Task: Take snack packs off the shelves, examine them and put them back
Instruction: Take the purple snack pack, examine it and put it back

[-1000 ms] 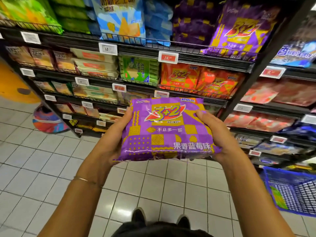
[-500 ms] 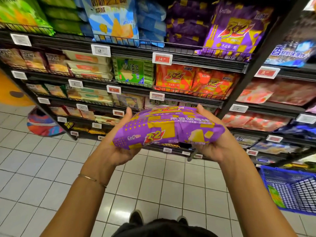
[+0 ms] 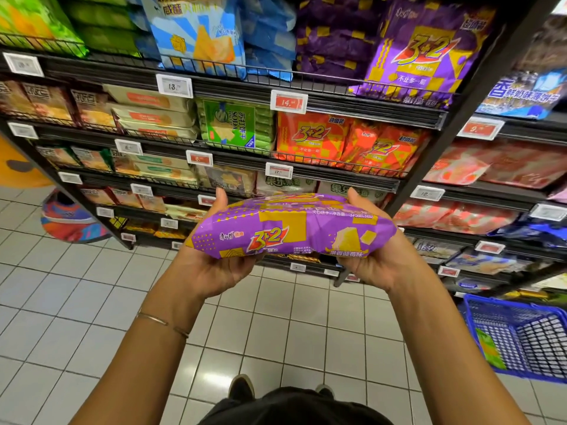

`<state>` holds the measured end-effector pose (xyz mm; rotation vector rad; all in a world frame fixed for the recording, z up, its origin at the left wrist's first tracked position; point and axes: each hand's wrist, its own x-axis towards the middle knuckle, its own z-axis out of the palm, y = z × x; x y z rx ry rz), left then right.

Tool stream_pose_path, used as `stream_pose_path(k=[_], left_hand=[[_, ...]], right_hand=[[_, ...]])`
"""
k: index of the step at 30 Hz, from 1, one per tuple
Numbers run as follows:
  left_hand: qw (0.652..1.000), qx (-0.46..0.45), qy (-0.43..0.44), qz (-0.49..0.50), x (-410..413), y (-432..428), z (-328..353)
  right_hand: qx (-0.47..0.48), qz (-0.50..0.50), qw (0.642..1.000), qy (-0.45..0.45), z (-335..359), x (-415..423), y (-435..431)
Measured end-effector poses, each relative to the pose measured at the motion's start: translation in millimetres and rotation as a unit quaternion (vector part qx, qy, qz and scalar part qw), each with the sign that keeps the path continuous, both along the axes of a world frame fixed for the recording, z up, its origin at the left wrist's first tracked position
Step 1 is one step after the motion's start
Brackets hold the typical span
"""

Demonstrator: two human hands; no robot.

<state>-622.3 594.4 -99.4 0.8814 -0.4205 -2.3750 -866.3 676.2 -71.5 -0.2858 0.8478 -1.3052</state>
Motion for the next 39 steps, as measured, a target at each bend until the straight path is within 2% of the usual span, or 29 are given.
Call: stream_pose_path(k=[3,7,13,16,17,20,21,23,26,29,31,33,35,37,39], left_hand=[[0.999,-0.039,-0.007,-0.017,1.0,1.2,1.7],[0.991,-0.129,-0.009,0.032,6.6,2.2,-1.1],[0.983,-0.179,0.024,0.017,13.2,11.1,5.2],[0.981,-0.186,0.038,0.034,21.1,17.1,3.4],[0.982,-0.173,0.070,0.012,22.7,19.7,3.1],[0.978,-0.187,0.034,0.092,33.2,17.1,7.7],[0.974,-0.206,0.024,0.086,30.9,14.5,6.2],[0.980,-0.182,0.085,0.019,21.2,16.4,4.4],[0.977,-0.195,0.085,0.013,20.6,17.9,3.4],[0.982,-0.162,0.091,0.041,20.1,16.3,4.5],[0.985,-0.131,0.103,0.038,22.8,14.7,12.0],[0.983,-0.153,0.098,0.038,19.8,19.4,19.8],[0.979,-0.152,0.133,-0.001,-0.6,26.6,9.2],[0.976,-0.166,0.139,0.037,-13.1,36.6,0.6],[0.975,-0.164,0.149,0.029,-28.2,44.8,1.0]], right_hand=[[0.002,0.026,0.996,0.090,-0.8,-3.6,1.6],[-0.076,0.023,0.975,0.209,-2.8,-8.1,3.4],[-0.113,0.004,0.972,0.207,-4.9,-5.1,7.5],[-0.155,0.013,0.970,0.186,-4.5,-8.3,12.0],[-0.165,0.016,0.970,0.177,-3.4,-8.9,13.5],[-0.183,0.018,0.968,0.172,-0.2,-7.9,13.6],[-0.186,0.016,0.967,0.175,0.8,-7.1,12.5],[-0.187,0.011,0.966,0.177,1.3,-5.7,10.5],[-0.173,0.002,0.971,0.164,1.3,-2.7,11.0],[-0.149,-0.008,0.979,0.139,-1.3,-1.5,11.3],[-0.099,-0.015,0.990,0.103,-3.5,0.0,8.0],[-0.042,-0.024,0.997,0.054,-8.0,1.9,3.6],[-0.015,-0.027,0.999,0.016,-12.6,7.2,-0.5],[0.004,-0.022,1.000,-0.016,-17.7,16.5,-3.1],[0.017,-0.015,0.999,-0.037,-22.8,24.1,-4.1]])
